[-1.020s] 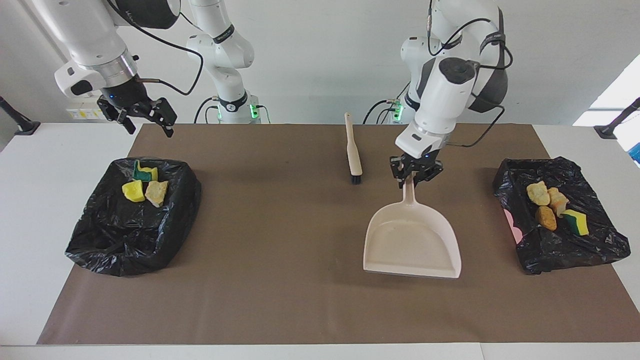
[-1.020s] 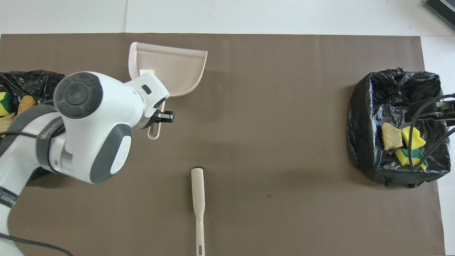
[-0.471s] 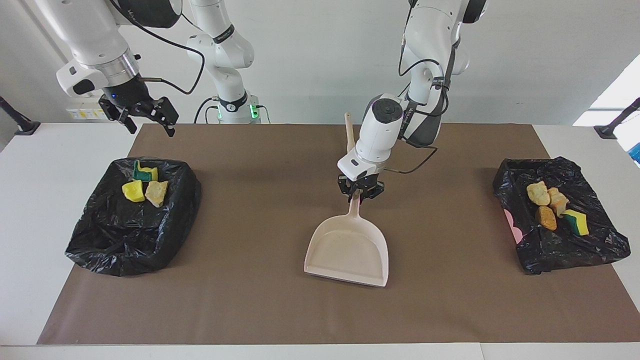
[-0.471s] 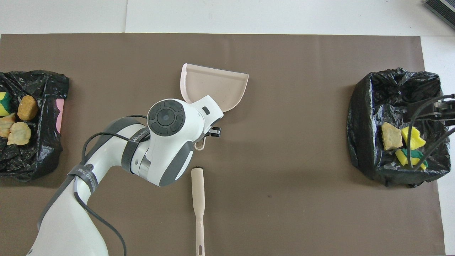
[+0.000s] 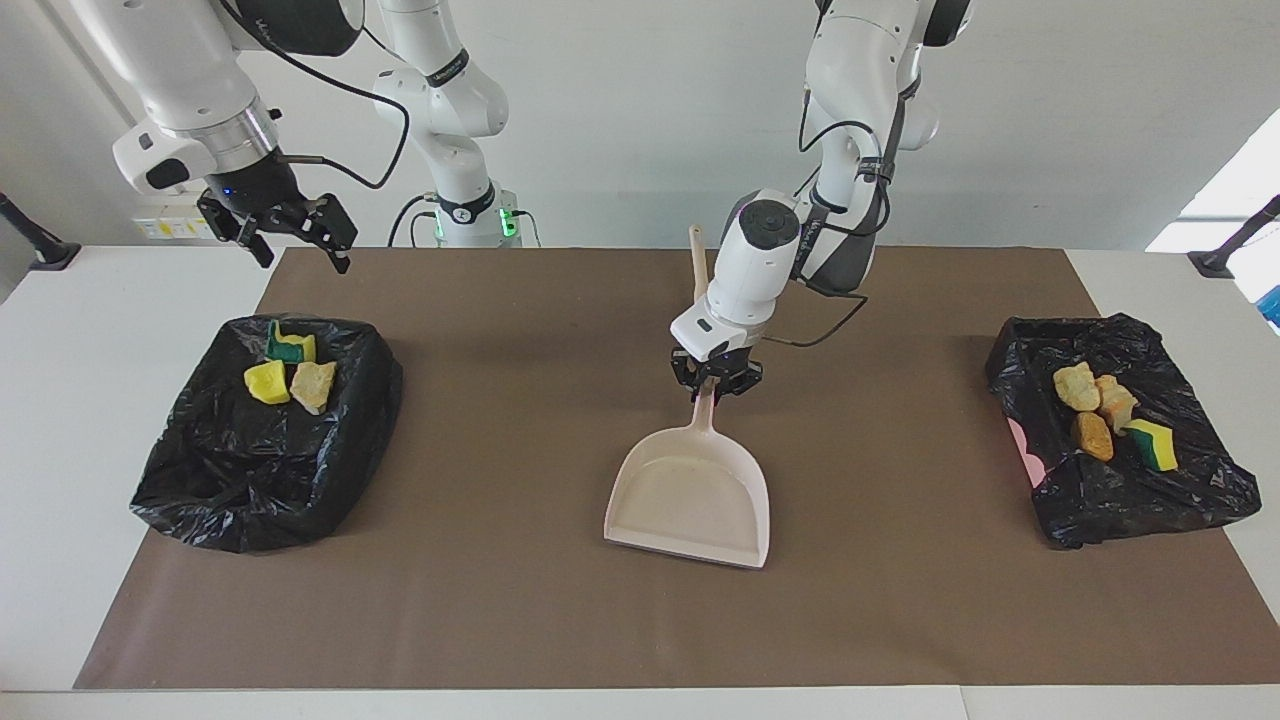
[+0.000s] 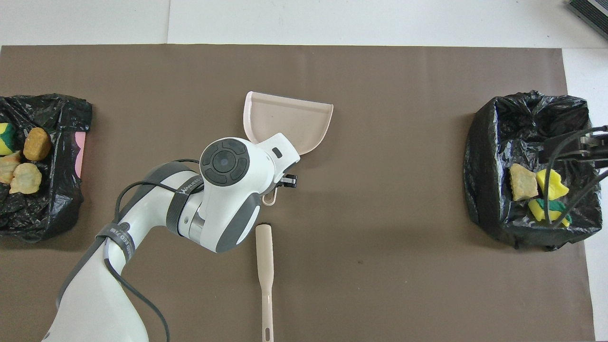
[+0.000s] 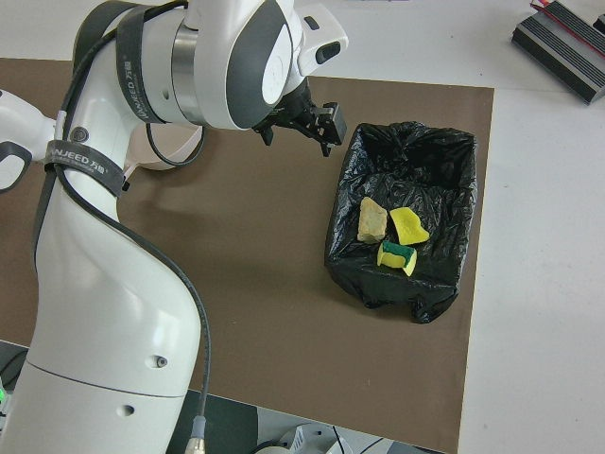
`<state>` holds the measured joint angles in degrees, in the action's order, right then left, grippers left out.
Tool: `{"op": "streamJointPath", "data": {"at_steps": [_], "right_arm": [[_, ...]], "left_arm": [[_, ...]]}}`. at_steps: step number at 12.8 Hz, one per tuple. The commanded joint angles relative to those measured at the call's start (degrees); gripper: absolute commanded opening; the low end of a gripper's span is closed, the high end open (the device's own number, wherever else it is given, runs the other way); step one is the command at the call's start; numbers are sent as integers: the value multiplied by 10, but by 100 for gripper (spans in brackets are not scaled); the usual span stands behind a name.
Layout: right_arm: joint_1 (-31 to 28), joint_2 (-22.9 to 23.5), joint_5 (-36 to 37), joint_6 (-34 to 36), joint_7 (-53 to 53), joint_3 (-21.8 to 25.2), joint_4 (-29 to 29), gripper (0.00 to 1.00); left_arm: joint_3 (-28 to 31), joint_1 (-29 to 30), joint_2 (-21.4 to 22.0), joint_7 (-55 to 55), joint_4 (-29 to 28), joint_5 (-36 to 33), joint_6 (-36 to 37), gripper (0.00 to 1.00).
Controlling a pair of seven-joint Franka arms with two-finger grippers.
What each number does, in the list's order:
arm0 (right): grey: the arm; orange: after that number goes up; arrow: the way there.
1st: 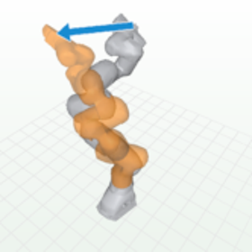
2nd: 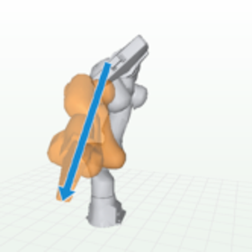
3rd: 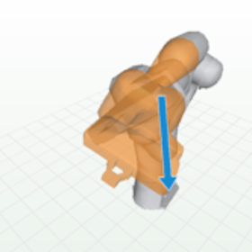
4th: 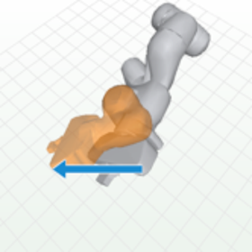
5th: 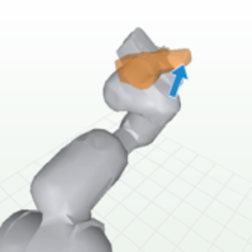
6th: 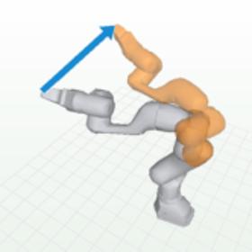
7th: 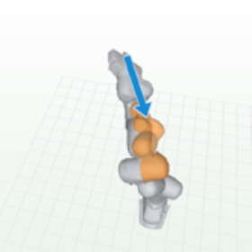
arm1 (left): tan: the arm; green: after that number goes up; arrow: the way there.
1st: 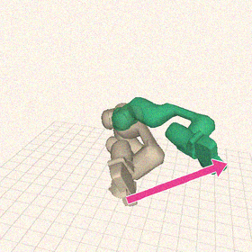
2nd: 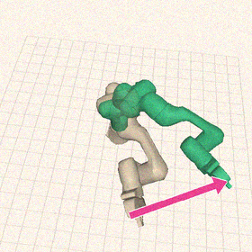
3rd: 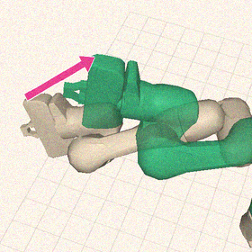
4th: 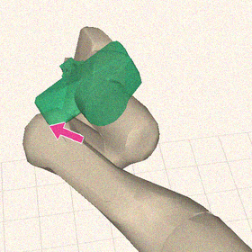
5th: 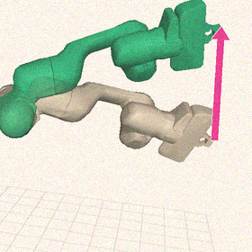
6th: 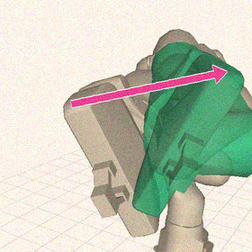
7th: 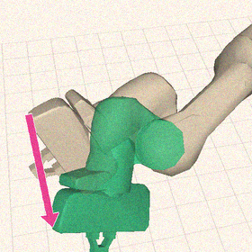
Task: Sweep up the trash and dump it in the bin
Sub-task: 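Bring the empty dustpan back and set it down with the left gripper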
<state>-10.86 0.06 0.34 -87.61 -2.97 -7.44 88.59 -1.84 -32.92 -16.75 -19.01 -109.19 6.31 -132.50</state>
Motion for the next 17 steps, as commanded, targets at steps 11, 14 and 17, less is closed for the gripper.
{"op": "streamJointPath", "data": {"at_steps": [11, 14, 17], "right_arm": [[-4, -13, -9, 2, 11, -1, 13, 100], [-4, -13, -9, 2, 11, -1, 13, 100], [-4, -13, -9, 2, 12, -1, 13, 100]], "left_arm": [[21, 83, 51, -52, 10, -9, 31, 100], [20, 151, 102, 11, 9, -19, 107, 100], [20, 206, 136, 78, 9, -19, 195, 100]]}}
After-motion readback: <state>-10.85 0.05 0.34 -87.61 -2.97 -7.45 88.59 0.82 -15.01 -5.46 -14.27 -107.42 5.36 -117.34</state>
